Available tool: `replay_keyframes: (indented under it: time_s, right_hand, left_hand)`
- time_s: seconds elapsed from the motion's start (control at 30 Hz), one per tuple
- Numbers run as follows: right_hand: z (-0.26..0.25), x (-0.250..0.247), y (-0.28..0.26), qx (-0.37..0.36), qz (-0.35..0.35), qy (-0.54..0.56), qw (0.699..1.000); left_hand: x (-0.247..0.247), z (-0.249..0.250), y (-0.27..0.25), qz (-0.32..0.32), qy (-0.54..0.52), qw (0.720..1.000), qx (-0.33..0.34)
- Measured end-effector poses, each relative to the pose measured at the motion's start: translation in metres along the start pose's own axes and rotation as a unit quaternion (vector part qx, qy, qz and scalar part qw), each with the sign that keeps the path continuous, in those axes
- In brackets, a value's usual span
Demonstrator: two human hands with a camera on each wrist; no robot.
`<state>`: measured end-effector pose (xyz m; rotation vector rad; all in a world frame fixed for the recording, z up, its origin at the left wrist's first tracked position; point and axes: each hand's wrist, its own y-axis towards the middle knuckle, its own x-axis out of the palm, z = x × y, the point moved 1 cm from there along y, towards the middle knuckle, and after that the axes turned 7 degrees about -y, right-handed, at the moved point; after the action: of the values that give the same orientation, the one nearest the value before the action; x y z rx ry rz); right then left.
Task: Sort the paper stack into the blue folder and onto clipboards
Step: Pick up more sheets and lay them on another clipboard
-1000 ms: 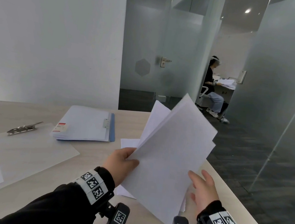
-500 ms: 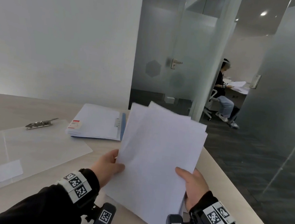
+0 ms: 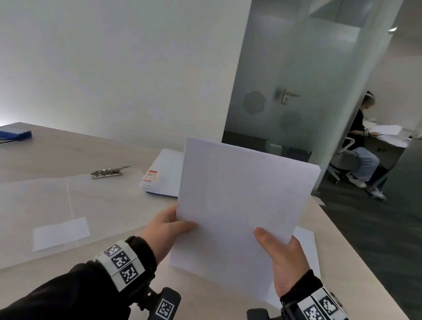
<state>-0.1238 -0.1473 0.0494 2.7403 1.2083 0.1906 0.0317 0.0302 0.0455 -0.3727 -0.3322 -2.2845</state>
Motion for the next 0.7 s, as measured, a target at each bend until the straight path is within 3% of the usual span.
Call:
replay_keyframes:
  time_s: [0.2,0.33,0.43,0.53,0.6,0.7]
  right_hand:
    - [0.009,-0.002,0.006,0.009,-0.022,0.03,0.999]
    - [0.011,0.006,0.009,0.021,-0.056,0.033,0.998]
    - [0.011,0.026,0.006,0.039,-0.091,-0.006,0.995]
    - [0.013,0.055,0.003,0.045,-0.117,-0.112,0.986]
    - [0.017,0.078,0.003,0.044,-0.131,-0.175,0.975]
    - [0.024,0.115,0.006,0.045,-0.152,-0.185,0.97]
  left_hand:
    - [0.001,-0.007,0.0,0.008,0.028,0.999,-0.013]
    - [-0.012,-0.003,0.003,0.058,0.027,0.998,0.004]
    - [-0.033,0.008,0.002,0.116,-0.015,0.993,0.01]
    - [-0.062,0.023,-0.005,0.161,-0.043,0.986,0.002]
    - [-0.085,0.031,-0.013,0.178,-0.031,0.983,-0.019]
    - [-0.127,0.046,-0.031,0.213,-0.008,0.976,-0.046]
